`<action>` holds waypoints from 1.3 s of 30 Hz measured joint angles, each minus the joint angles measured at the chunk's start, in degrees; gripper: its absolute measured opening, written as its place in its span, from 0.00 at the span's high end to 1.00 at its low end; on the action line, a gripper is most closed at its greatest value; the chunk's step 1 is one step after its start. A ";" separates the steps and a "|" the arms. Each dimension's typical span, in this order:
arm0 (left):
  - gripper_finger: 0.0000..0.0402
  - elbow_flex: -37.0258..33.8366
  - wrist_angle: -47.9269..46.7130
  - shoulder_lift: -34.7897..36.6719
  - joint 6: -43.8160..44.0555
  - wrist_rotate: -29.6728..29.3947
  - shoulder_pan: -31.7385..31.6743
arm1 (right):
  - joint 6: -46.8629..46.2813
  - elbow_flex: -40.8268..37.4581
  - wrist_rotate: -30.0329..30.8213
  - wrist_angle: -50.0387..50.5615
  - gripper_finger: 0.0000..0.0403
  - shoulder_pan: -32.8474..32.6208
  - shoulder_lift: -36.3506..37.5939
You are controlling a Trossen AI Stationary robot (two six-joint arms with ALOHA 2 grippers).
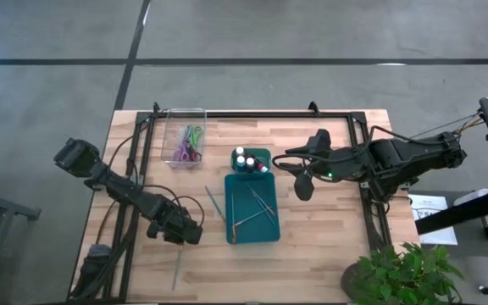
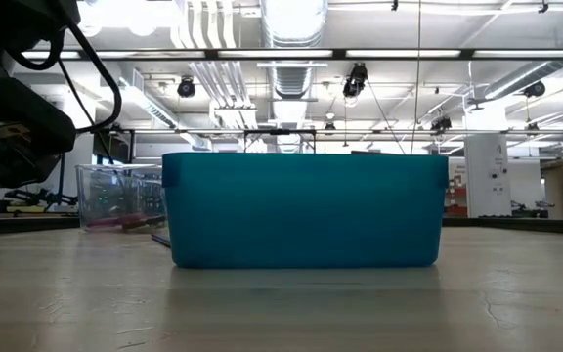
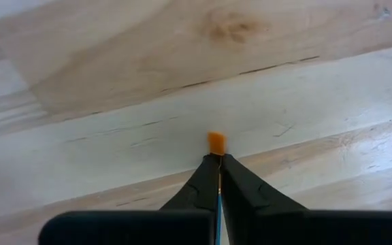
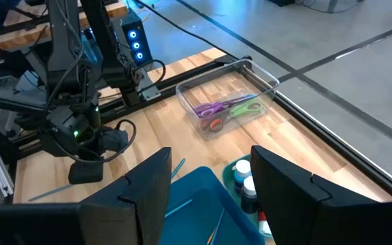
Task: Pick & Place Paint Supplies
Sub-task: Put the blue paintbrush into the blue bin
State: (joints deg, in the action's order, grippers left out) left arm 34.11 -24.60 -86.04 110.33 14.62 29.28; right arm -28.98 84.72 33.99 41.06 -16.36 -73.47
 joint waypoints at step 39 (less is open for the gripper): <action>1.00 -0.37 10.47 6.36 -5.56 -15.17 -0.02 | -1.06 -0.01 -1.24 -0.02 0.51 -0.28 0.02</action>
State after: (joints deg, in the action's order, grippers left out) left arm 33.74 -14.13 -79.68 104.77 -0.54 29.26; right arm -30.04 84.71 32.75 41.04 -16.64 -73.45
